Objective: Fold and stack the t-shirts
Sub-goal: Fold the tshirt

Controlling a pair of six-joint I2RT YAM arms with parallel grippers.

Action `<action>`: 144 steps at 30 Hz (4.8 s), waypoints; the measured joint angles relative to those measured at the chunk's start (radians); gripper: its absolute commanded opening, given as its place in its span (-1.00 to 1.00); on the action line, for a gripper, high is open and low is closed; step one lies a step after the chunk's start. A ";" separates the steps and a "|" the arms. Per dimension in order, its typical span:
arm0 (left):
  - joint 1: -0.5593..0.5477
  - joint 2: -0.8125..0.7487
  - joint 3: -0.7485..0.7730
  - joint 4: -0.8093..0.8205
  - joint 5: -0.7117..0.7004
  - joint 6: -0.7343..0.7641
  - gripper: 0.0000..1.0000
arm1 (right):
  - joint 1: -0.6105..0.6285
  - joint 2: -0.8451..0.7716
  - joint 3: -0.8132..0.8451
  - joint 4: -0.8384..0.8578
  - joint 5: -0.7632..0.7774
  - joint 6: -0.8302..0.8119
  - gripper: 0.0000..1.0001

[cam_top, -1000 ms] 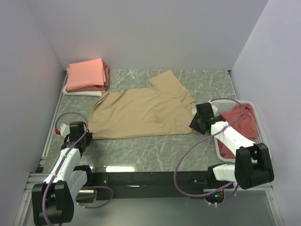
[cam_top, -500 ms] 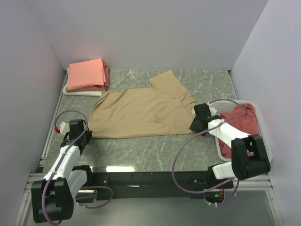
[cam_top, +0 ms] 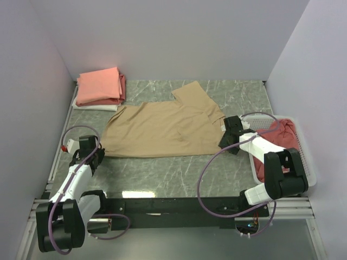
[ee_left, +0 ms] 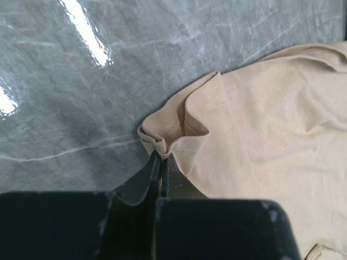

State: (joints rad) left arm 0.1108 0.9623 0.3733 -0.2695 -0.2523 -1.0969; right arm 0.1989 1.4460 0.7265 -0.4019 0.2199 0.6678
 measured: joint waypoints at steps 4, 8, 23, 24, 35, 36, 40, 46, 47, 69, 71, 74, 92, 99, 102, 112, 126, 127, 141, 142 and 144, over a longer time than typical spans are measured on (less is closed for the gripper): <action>0.018 0.000 0.004 -0.001 -0.001 0.001 -0.99 | -0.002 -0.004 0.001 -0.013 0.001 -0.005 0.11; 0.029 0.000 0.005 -0.002 -0.006 0.002 -0.99 | -0.006 -0.038 0.001 -0.043 0.008 -0.012 0.12; 0.048 0.000 0.005 0.000 -0.007 0.003 -0.99 | 0.084 -0.209 -0.095 -0.040 -0.041 0.094 0.07; 0.048 0.000 0.005 0.000 -0.007 0.003 -0.99 | 0.102 -0.203 -0.109 -0.037 -0.048 0.112 0.07; 0.048 0.008 0.005 0.003 -0.006 0.002 -0.99 | 0.130 -0.126 -0.127 0.061 -0.036 0.233 0.11; 0.048 0.008 0.005 0.003 -0.006 0.003 -0.99 | 0.130 -0.124 -0.127 0.068 -0.033 0.238 0.11; 0.048 0.008 0.005 0.003 -0.006 0.003 -0.99 | 0.131 -0.109 -0.129 0.108 -0.027 0.258 0.08; 0.048 0.008 0.005 0.003 -0.006 0.003 -0.99 | 0.131 -0.072 -0.117 0.150 -0.023 0.266 -0.42; 0.048 0.008 0.005 0.003 -0.007 0.003 -0.99 | 0.131 -0.064 -0.112 0.151 -0.021 0.264 -0.56; 0.049 -0.228 0.005 -0.170 0.076 0.008 -0.99 | 0.096 -0.693 -0.121 -0.201 -0.061 0.182 -1.00; 0.049 -0.247 0.005 -0.194 0.095 0.001 -0.99 | 0.095 -0.729 -0.134 -0.245 -0.072 0.182 -1.00; 0.049 -0.267 0.005 -0.224 0.109 -0.005 -0.98 | 0.095 -0.763 -0.145 -0.304 -0.086 0.183 -0.99; 0.049 -0.179 0.270 -0.284 0.084 0.035 0.31 | 0.093 -0.680 0.021 -0.397 -0.170 0.120 0.43; -0.048 0.303 0.527 -0.091 0.031 0.161 0.22 | 0.093 -0.301 0.295 -0.231 -0.185 0.001 0.43; -0.109 0.520 0.662 -0.064 0.002 0.231 0.13 | 0.091 -0.159 0.409 -0.145 -0.190 -0.035 0.41; -0.170 0.998 1.060 -0.058 -0.097 0.478 -0.02 | 0.072 0.154 0.575 -0.008 -0.266 -0.105 0.39; -0.169 1.175 1.259 -0.062 -0.069 0.592 -0.10 | 0.055 0.253 0.615 0.028 -0.330 -0.137 0.37; -0.169 1.173 1.250 -0.054 -0.063 0.592 -0.11 | 0.051 0.254 0.615 0.028 -0.330 -0.138 0.37; -0.170 1.166 1.180 -0.025 -0.030 0.588 -0.17 | 0.033 0.255 0.614 0.043 -0.339 -0.142 0.36; -0.170 1.166 1.180 -0.025 -0.029 0.588 -0.17 | 0.032 0.255 0.614 0.043 -0.339 -0.142 0.36; -0.170 1.166 1.180 -0.026 -0.029 0.589 -0.23 | 0.030 0.256 0.614 0.043 -0.340 -0.142 0.36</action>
State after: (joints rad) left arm -0.0593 2.1284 1.5532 -0.2951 -0.2810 -0.5079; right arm 0.2287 1.7023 1.3407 -0.3584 -0.1196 0.5259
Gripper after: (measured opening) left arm 0.406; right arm 0.682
